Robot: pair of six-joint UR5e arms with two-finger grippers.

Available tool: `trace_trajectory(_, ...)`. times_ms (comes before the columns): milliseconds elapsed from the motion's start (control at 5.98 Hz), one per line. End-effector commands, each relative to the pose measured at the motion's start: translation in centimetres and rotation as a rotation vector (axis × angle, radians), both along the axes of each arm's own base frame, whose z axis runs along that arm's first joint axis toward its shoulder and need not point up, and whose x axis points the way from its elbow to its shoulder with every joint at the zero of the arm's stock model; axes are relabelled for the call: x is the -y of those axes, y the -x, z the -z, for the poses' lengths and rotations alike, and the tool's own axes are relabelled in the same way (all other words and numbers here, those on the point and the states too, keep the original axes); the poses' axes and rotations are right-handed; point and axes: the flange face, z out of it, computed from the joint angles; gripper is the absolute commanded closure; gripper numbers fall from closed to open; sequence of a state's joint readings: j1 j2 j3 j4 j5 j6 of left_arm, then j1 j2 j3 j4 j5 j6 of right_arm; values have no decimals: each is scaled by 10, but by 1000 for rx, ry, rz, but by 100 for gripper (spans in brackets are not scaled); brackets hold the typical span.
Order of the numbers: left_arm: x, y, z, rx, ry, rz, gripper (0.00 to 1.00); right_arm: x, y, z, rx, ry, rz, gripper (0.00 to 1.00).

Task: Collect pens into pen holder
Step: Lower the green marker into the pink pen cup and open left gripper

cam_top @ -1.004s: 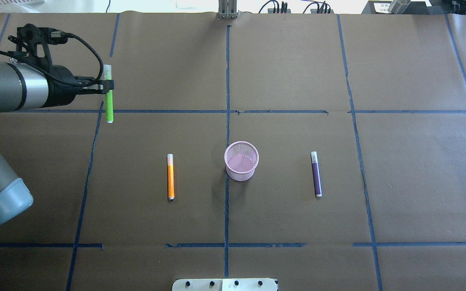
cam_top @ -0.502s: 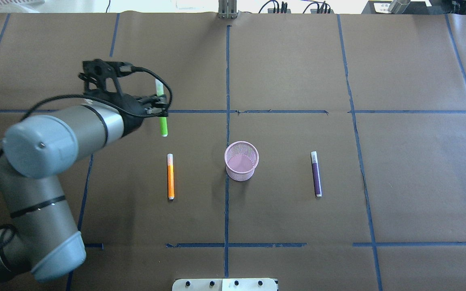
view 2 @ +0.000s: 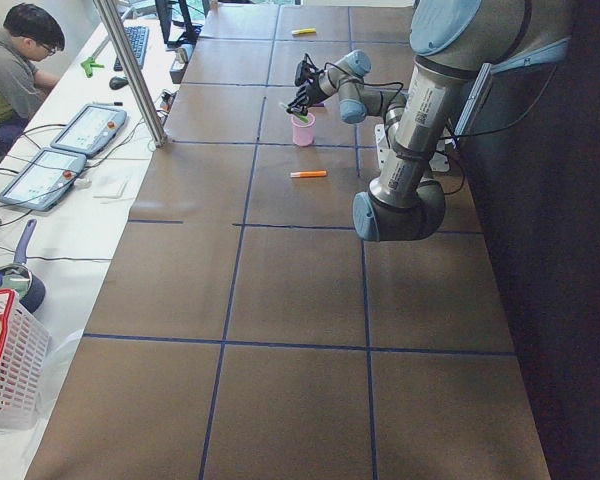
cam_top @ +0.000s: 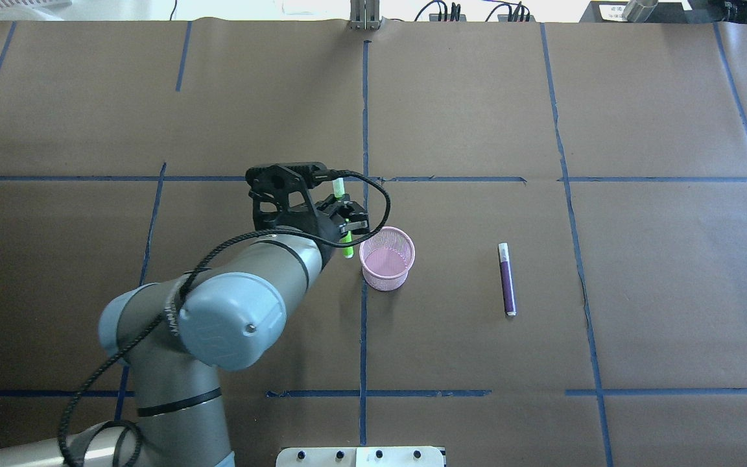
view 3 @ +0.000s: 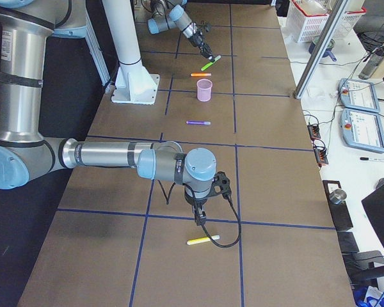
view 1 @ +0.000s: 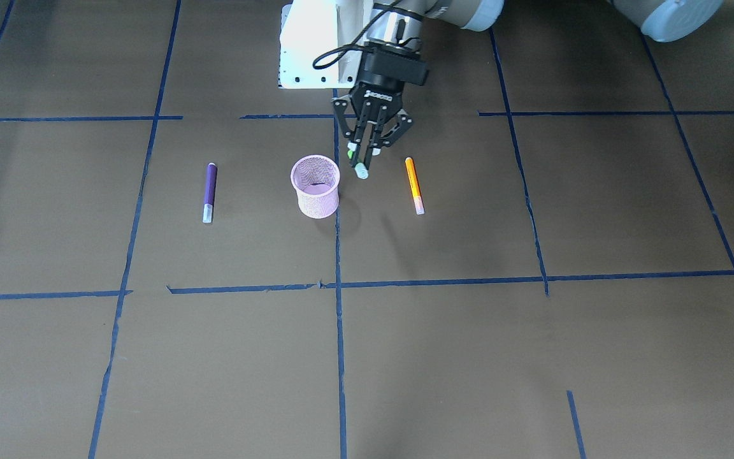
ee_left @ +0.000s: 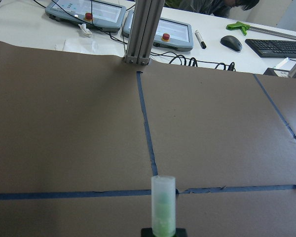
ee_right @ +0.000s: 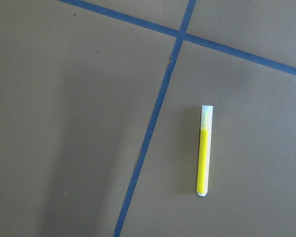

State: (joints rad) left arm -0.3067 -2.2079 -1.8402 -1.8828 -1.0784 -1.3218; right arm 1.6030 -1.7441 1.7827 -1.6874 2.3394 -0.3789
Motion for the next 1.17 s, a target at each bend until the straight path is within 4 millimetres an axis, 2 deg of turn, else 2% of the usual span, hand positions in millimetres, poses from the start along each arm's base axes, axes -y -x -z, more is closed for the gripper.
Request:
trace_trajectory(0, -1, -41, 10, -9, 35, 22, 100, 0, 0, 0, 0, 0, 0, 0)
trace_trajectory(502, -4, -57, 10, 8, 33, 23, 100, 0, 0, 1, 1, -1, 0, 0)
trace_trajectory(669, -8, -62, 7, 14, 33, 18, 93, 0, 0, 1, 0, 0, -1, 0)
trace_trajectory(1004, -13, -66, 9, 16, 33, 5, 47, -2, -1, 1, 0, -1, -2, 0)
